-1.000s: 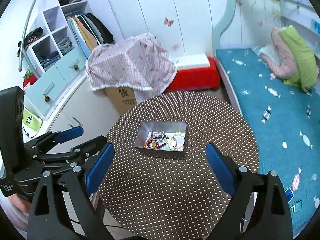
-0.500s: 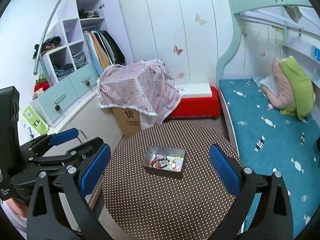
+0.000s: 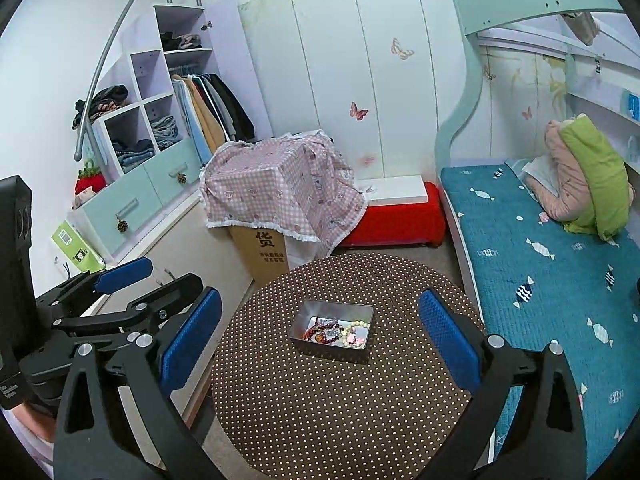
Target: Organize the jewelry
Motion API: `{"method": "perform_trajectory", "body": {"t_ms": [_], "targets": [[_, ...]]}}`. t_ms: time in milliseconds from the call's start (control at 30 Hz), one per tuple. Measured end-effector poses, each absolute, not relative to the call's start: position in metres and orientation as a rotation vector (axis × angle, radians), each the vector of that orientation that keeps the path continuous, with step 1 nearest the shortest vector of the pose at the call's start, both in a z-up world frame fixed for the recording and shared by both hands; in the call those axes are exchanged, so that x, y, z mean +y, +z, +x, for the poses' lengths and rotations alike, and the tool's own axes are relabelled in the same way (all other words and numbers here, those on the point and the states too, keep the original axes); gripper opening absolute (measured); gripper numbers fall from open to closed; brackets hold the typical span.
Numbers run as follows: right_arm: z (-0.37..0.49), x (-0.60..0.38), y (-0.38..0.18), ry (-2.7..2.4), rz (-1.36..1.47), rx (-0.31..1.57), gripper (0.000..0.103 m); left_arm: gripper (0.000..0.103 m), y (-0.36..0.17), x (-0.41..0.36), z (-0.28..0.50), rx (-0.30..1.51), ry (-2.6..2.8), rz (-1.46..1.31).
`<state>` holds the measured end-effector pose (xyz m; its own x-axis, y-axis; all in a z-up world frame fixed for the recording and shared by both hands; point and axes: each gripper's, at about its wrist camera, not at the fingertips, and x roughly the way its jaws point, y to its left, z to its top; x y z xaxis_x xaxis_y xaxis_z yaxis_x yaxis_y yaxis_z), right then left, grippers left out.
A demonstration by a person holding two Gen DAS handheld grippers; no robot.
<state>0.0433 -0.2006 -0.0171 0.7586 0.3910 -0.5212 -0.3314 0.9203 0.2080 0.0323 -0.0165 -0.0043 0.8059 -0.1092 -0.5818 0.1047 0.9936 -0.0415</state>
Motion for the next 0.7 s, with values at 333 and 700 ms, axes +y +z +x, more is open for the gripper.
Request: {"method": "perform_trajectory", "body": {"t_ms": [333,700], "targets": [[0.0427,-0.2007,-0.0161,0.392,0.102,0.584,0.095,0.081,-0.0028,-0.0145,0.0318,0.623,-0.109,-0.009],[0.046,-0.1964,-0.0179,0.381,0.107,0.591,0.095,0.081,-0.0027,-0.0138,0.0324,0.622,-0.111,-0.013]]}}
